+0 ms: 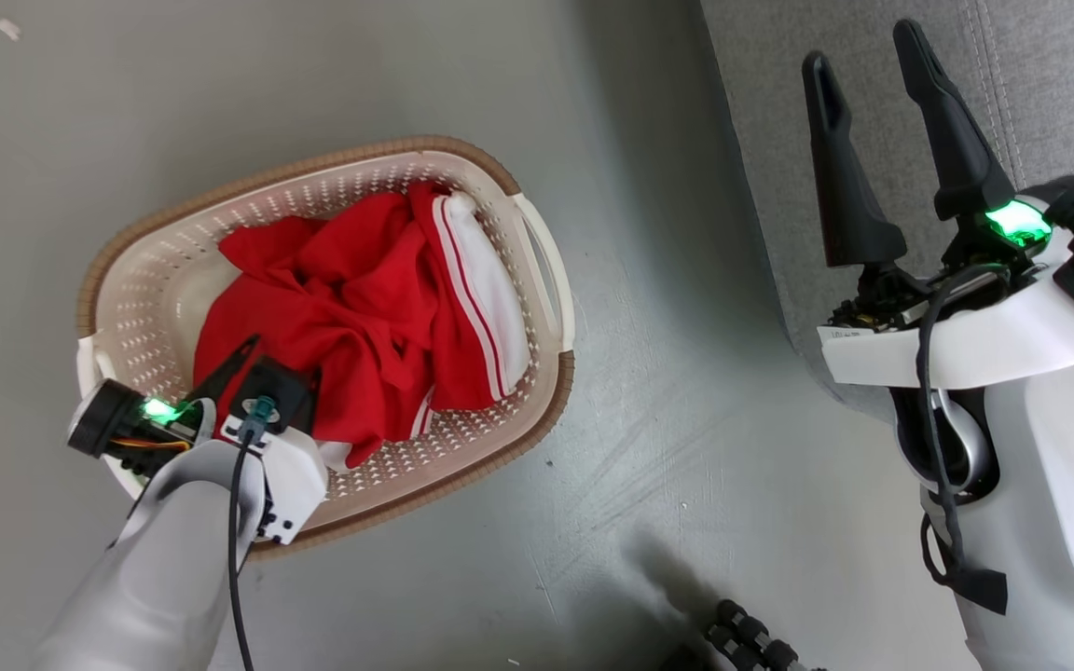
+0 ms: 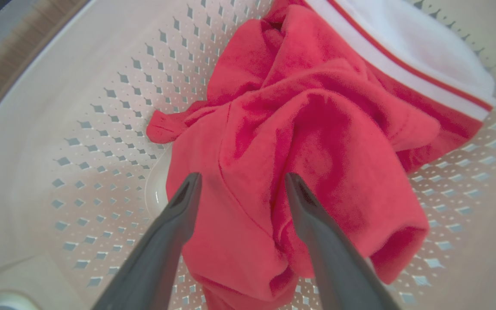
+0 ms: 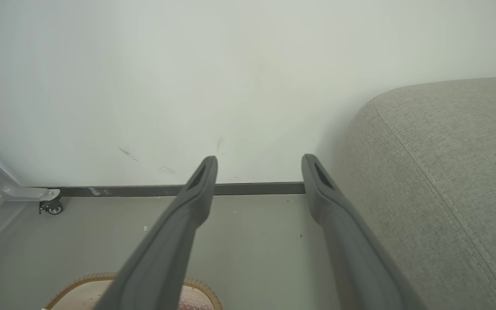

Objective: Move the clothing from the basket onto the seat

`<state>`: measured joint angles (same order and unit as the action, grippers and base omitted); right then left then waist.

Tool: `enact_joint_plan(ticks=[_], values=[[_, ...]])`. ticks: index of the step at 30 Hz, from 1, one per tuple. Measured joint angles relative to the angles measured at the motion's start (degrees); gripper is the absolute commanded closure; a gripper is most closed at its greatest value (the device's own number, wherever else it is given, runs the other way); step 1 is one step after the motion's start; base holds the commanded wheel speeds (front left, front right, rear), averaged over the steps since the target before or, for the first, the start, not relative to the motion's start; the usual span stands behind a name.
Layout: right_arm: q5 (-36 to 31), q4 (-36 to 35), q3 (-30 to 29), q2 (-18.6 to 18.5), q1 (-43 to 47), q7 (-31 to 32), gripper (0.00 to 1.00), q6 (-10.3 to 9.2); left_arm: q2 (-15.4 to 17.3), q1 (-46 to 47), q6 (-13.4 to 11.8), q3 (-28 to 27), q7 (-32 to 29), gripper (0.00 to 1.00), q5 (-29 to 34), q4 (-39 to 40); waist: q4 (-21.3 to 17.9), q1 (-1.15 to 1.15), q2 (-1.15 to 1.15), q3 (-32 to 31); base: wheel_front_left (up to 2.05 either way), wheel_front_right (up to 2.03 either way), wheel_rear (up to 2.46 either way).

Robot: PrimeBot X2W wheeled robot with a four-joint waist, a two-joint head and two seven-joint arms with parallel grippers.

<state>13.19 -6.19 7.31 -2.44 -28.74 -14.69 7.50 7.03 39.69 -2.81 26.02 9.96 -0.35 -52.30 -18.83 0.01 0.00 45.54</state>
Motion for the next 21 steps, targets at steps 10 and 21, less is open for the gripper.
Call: enact_joint_plan(ticks=[10,21], values=[[1.5,0.0,1.5,0.0,-2.4,0.0,0.0,0.0,0.5,3.5,0.0,0.1,-1.6,0.0,0.4,-2.1,-1.2,0.0,0.0,2.4,0.0,0.0,0.0],[1.5,0.6,2.5,0.0,-3.5,0.0,0.0,0.0,0.0,5.5,1.0,1.1,-2.8,1.0,1.0,-4.6,-1.8,0.0,0.0,3.4,0.0,0.0,0.0]])
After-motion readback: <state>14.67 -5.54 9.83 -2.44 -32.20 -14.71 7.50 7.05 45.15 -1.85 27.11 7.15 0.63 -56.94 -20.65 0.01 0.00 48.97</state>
